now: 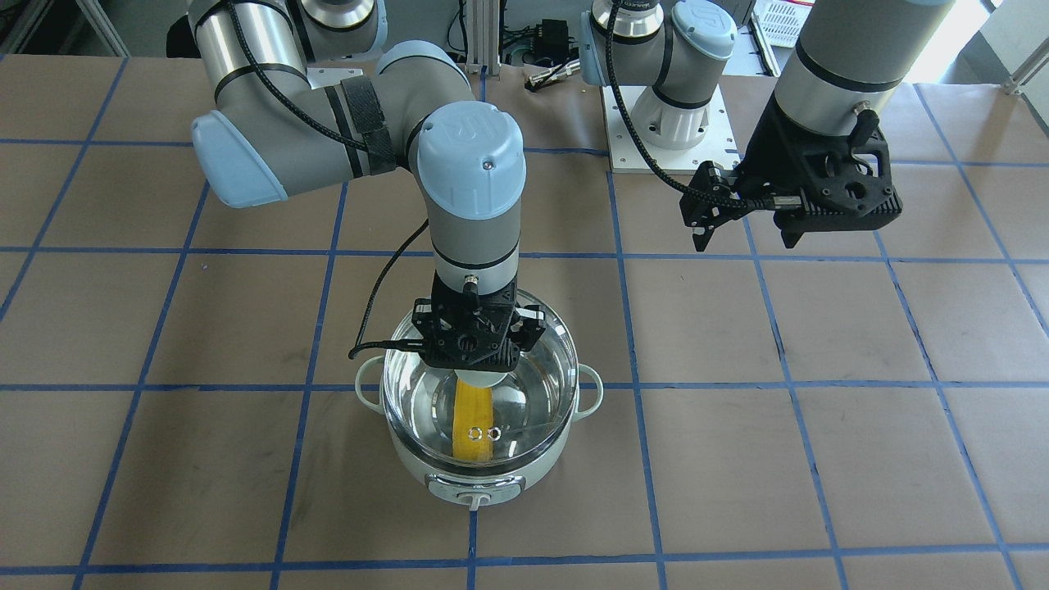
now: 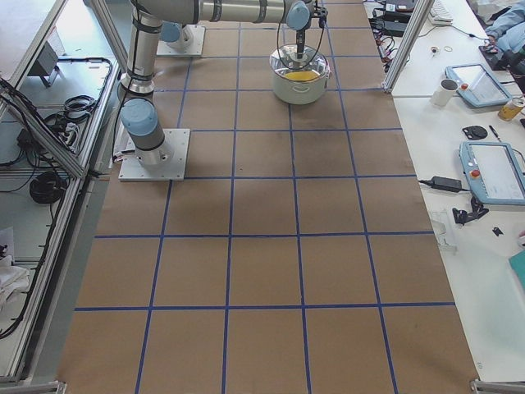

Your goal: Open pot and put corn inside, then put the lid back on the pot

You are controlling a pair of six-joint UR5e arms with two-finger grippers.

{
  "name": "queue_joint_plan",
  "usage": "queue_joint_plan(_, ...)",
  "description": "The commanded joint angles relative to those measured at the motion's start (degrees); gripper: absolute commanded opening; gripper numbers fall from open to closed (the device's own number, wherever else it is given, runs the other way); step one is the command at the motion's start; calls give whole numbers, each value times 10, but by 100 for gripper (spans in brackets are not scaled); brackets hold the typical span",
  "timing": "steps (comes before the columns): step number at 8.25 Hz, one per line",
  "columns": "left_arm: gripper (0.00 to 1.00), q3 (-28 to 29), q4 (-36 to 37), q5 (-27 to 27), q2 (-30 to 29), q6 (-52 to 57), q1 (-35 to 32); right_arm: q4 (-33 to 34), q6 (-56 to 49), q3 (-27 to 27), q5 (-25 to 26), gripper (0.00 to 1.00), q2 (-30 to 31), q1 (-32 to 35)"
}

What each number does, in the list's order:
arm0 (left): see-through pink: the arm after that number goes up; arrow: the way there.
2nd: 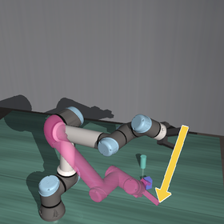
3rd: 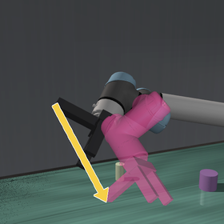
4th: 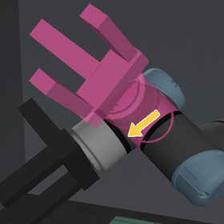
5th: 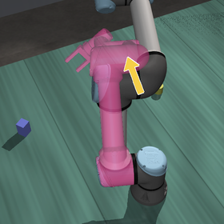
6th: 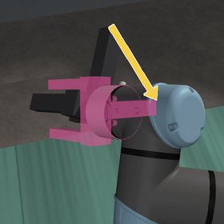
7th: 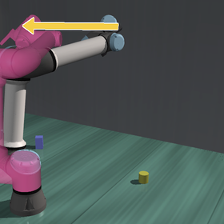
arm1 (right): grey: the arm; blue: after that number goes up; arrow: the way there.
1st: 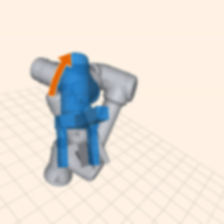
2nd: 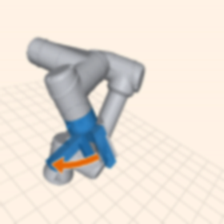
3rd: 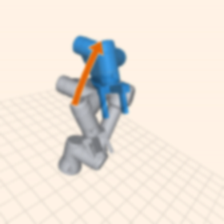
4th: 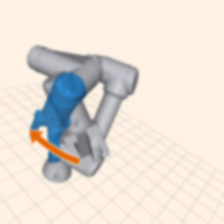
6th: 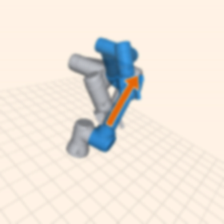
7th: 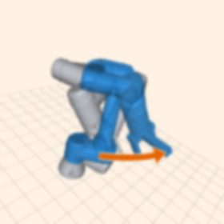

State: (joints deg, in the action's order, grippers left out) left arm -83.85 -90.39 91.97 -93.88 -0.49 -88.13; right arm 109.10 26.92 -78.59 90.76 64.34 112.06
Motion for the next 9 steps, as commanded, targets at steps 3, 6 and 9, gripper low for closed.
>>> queue_joint_plan(3, 100, 4, -8, 0, 2, 4, -1, 30, -3, -1, 1, 30, -1, 0)
queue_joint_plan(6, 100, 3, -8, -1, 7, 4, -1, 31, -2, -3, 3, 31, -1, 0)
queue_joint_plan(9, 100, 2, -8, 0, 7, 4, -1, 29, -3, -3, 6, 53, 0, -7)
